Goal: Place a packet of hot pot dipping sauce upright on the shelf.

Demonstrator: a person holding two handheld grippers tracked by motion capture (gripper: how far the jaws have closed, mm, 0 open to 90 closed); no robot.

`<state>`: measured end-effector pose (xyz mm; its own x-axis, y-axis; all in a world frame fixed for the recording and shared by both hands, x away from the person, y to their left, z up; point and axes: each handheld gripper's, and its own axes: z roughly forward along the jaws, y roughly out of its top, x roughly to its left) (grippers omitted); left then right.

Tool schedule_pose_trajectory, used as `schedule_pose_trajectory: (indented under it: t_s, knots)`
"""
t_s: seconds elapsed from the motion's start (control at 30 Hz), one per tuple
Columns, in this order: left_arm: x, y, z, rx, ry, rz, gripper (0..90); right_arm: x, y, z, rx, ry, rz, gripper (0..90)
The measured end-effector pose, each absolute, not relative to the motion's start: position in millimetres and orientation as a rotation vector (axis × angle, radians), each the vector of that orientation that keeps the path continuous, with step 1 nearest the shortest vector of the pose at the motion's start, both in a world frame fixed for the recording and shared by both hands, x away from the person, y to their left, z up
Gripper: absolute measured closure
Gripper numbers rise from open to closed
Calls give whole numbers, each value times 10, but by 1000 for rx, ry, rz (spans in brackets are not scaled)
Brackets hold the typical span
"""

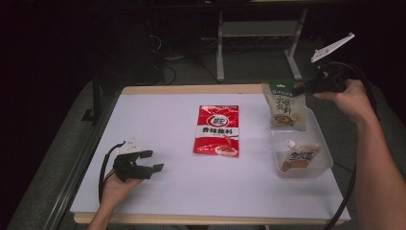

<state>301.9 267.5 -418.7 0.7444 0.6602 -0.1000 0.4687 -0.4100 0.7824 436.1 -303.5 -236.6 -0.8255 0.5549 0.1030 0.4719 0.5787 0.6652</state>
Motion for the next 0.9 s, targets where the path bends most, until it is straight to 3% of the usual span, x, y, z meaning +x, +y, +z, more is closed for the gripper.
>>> schedule_pose_trajectory:
  t_s: [0.9]
  knots:
    - [3022,2666,-4220,2083,858,262,266,4568,-3283,-2819,1087,2632,1042,880]
